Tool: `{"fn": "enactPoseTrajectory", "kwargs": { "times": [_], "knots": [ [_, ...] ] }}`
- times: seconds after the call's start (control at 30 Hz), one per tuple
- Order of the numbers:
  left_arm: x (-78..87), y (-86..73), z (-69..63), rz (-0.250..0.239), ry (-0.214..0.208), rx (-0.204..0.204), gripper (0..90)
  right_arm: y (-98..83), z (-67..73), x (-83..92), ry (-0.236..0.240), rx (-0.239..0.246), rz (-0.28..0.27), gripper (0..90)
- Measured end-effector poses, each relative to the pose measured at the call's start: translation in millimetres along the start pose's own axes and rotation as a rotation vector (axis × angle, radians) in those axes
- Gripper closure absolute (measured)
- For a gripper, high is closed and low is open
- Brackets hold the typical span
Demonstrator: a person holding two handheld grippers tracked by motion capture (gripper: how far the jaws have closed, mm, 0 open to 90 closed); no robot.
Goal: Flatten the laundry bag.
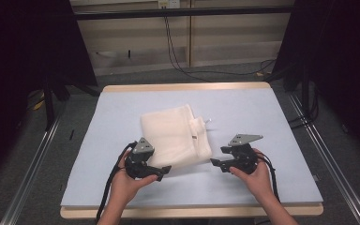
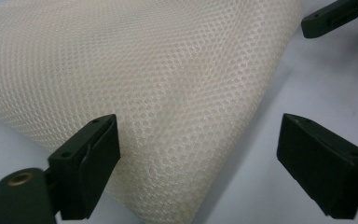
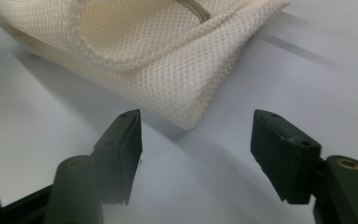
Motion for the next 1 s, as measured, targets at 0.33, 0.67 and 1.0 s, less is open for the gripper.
{"fn": "enactPoseTrajectory", "kwargs": {
  "times": [0.33, 0.67, 1.0],
  "knots": [
    [2.1, -1.0, 5.5, 0.007, 0.031, -0.01, 40.9, 1.1, 2.1, -6.5, 0.019, -0.013, 0.015, 45.9],
    [-11.4, 11.5, -5.3, 0.008, 0.024, -0.023, 12.9, 7.2, 10.7, -19.7, 0.046, -0.003, 0.029, 54.6],
    [-10.6, 10.2, -0.3, 0.012, 0.026, -0.022, 70.9, 7.9, 10.2, -24.9, 0.039, 0.017, 0.034, 64.1]
  ]
}}
Point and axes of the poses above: each handheld gripper's, and its own axes: x roughly backward along the jaws, y roughly out of its top, z roughly to its left, the point moved 7 cm from there along -x, roughly forward along the jaws, and after that the axes turned 8 degrees about -x, right-handed, at the moved point
